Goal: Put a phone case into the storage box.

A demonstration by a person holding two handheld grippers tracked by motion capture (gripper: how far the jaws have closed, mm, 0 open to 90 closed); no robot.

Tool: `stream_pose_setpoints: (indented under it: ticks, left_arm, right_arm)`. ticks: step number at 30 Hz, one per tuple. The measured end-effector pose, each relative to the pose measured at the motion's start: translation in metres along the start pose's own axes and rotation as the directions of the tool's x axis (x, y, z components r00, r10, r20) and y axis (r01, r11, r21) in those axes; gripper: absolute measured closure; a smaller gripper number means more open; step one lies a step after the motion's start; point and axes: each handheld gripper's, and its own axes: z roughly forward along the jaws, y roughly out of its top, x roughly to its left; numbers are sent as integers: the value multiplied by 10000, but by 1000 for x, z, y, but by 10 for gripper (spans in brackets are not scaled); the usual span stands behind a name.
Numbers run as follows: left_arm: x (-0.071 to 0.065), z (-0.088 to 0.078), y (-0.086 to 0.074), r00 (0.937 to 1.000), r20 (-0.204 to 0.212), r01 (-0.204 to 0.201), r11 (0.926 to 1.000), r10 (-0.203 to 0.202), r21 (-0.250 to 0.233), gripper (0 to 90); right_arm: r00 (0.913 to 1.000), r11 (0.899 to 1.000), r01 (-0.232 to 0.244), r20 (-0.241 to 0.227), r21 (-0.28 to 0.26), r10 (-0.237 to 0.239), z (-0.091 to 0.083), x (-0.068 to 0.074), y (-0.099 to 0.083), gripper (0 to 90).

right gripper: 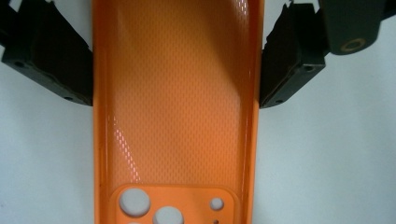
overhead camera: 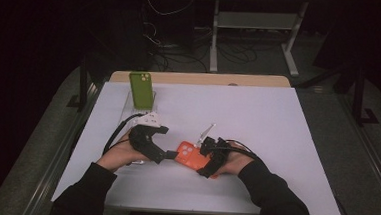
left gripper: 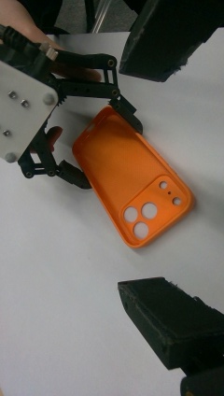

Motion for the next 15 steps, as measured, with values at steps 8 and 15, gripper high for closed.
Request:
stream_pose_setpoints:
  ticks: [8,15]
  left_arm:
    - [0,0,-1,10000,-38,30,10000,-30,64,0]
    - [1,0,-1,10000,-27,-18,9999,19,99,0]
  right_arm:
    - [10000,10000,-49,50,18,49,-1,2,0,154]
    - [10000,9996,-20,11,-280,20,-1,0,-3,158]
